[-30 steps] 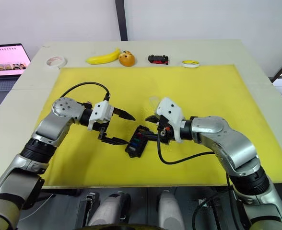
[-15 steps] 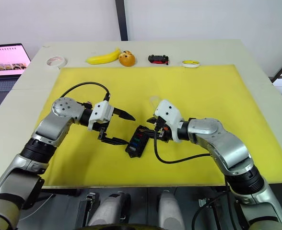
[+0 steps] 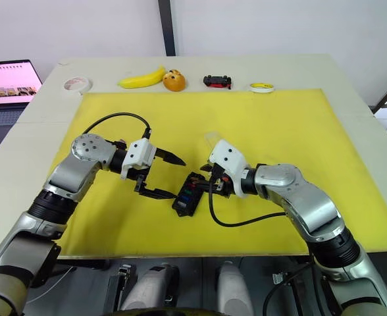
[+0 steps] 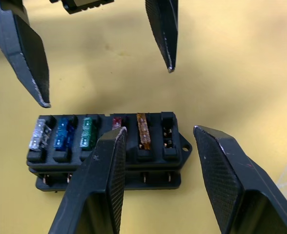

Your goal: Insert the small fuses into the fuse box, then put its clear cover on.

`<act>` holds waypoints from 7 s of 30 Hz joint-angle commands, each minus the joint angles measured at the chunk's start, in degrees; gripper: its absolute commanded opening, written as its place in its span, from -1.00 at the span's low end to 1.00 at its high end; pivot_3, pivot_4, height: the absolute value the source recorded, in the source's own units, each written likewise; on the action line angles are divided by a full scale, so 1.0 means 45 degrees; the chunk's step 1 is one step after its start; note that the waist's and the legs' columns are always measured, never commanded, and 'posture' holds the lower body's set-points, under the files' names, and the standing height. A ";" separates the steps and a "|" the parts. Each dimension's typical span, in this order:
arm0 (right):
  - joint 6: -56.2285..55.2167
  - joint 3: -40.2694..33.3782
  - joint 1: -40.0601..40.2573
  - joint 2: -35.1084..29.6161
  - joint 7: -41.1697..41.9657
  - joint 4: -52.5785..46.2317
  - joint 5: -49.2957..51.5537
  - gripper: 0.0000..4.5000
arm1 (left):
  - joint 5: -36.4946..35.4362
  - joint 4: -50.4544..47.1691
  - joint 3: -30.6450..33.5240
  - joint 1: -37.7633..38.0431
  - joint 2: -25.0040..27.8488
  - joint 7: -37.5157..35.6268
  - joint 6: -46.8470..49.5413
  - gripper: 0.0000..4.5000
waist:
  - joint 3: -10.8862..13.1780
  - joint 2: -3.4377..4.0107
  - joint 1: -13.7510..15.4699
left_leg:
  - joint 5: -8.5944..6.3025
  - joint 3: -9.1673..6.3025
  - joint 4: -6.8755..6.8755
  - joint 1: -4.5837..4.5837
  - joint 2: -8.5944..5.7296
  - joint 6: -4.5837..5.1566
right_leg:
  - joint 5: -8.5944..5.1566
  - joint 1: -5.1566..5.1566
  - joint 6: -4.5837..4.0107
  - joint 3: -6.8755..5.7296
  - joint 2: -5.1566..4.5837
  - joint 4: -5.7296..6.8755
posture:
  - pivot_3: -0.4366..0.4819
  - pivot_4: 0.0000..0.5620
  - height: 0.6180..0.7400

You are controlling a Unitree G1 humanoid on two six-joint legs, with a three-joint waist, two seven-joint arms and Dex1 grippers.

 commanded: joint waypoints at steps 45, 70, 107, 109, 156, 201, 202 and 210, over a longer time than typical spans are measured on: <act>0.1034 -0.0416 -0.0917 0.0333 0.0096 -0.1124 0.0553 -0.91 | -0.0020 -0.0226 0.0292 -0.0144 0.0104 0.0059 -0.0137 1.00 | 0.0000 0.0000 -0.0003 | 0.0001 -0.0002 0.0000 0.0000 0.0000 -0.0001 | 0.0000 -0.0002 0.0000 0.0000 0.0000 0.0001 | -0.05 -0.47 1.00; 0.1754 -0.0091 -0.0901 0.0180 -0.0489 -0.0823 0.0565 -0.91 | -0.0011 -0.0114 0.0314 -0.0211 0.0123 0.0079 -0.0150 1.00 | 0.0000 0.0000 -0.0001 | -0.0001 -0.0001 0.0000 -0.0001 -0.0001 0.0001 | 0.0000 -0.0001 0.0000 0.0000 -0.0001 0.0001 | -0.05 -0.47 1.00; 0.2508 -0.0145 -0.1282 0.0004 -0.0818 -0.1288 0.0991 -0.91 | 0.0016 -0.0149 0.0261 -0.0138 0.0039 0.0128 -0.0258 1.00 | 0.0000 0.0000 0.0000 | -0.0002 -0.0002 0.0000 -0.0001 -0.0001 0.0004 | 0.0000 -0.0002 0.0000 0.0000 -0.0001 0.0000 | -0.05 -0.47 1.00; 0.2494 -0.0100 -0.1268 -0.0054 -0.0777 -0.1285 0.0991 -0.91 | 0.0023 -0.0152 0.0262 -0.0133 0.0043 0.0141 -0.0263 1.00 | 0.0000 0.0000 0.0000 | -0.0002 -0.0001 0.0000 -0.0001 -0.0001 0.0004 | 0.0000 -0.0002 0.0000 0.0000 -0.0001 0.0000 | -0.05 -0.47 1.00; 0.2338 0.0797 -0.1472 -0.0188 -0.0723 -0.0798 0.0068 -0.91 | 0.0044 -0.0067 0.0294 -0.0121 0.0063 0.0168 -0.0363 1.00 | 0.0000 0.0000 -0.0003 | -0.0002 -0.0001 0.0000 -0.0001 0.0000 0.0003 | 0.0000 -0.0002 0.0000 0.0000 -0.0001 0.0000 | -0.05 -0.47 1.00; 0.4368 0.2090 -0.4123 -0.0784 0.0150 -0.0526 -0.0067 -0.91 | -0.0020 -0.0278 0.0243 0.0109 -0.0070 0.0524 -0.0360 1.00 | 0.0000 0.0000 0.0001 | -0.0002 0.0000 0.0000 -0.0007 -0.0001 0.0003 | 0.0000 -0.0014 0.0000 0.0001 -0.0003 0.0001 | -0.05 -0.47 1.00; 0.4391 0.2126 -0.4154 -0.0780 0.0155 -0.0506 -0.0070 -0.91 | -0.0021 -0.0276 0.0242 0.0109 -0.0074 0.0525 -0.0362 1.00 | 0.0000 0.0000 0.0001 | -0.0002 0.0000 0.0000 -0.0007 -0.0001 0.0003 | 0.0000 -0.0014 0.0000 0.0001 -0.0003 0.0001 | -0.05 -0.47 1.00; 0.4419 0.2572 -0.4337 -0.0945 0.0404 -0.0337 -0.0141 -0.91 | -0.0003 -0.0224 0.0250 0.0088 -0.0116 0.0558 -0.0394 1.00 | 0.0000 0.0000 0.0001 | -0.0001 0.0000 0.0000 -0.0008 -0.0001 0.0002 | 0.0000 -0.0015 0.0000 0.0001 -0.0003 0.0001 | -0.05 -0.47 1.00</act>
